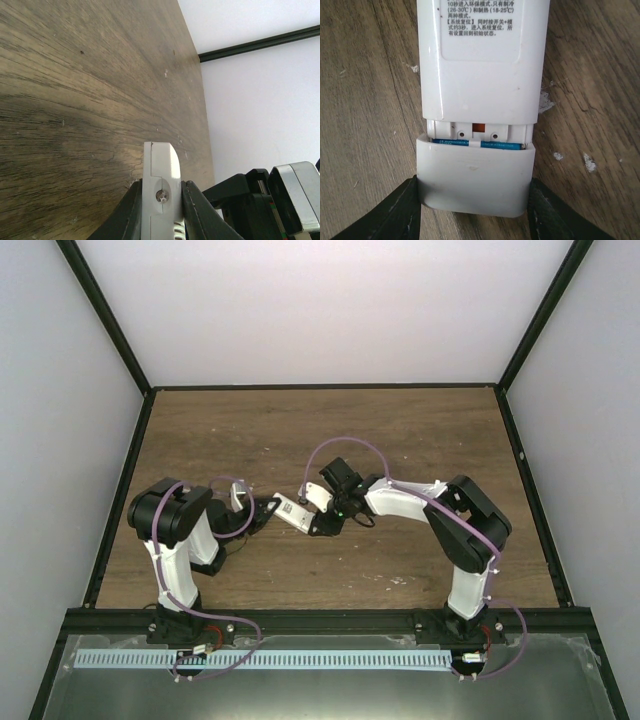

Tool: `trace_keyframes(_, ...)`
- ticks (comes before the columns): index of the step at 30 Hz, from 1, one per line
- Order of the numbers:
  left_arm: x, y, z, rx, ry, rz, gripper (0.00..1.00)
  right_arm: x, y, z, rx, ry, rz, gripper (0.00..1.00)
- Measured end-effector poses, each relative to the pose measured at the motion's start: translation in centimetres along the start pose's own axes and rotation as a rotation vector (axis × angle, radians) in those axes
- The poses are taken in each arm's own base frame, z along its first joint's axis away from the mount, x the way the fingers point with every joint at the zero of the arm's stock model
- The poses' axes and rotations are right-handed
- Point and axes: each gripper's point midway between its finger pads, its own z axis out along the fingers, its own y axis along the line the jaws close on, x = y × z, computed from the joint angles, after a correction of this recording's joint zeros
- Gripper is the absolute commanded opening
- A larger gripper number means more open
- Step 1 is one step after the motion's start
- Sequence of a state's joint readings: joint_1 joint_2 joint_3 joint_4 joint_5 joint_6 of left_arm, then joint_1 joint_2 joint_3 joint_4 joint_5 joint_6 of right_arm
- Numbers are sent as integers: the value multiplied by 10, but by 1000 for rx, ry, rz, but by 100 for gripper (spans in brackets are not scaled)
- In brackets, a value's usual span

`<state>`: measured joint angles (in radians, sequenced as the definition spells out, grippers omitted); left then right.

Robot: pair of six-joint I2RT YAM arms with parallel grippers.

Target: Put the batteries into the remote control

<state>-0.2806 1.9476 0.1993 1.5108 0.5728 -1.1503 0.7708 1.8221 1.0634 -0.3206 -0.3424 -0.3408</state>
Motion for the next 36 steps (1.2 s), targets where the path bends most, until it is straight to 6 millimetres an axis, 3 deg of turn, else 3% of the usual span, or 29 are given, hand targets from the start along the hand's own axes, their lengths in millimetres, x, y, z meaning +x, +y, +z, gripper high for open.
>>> trace_keyframes(36, 1, 1, 0, 6, 7, 1, 0, -10, -5, -3, 34, -9, -57, 45)
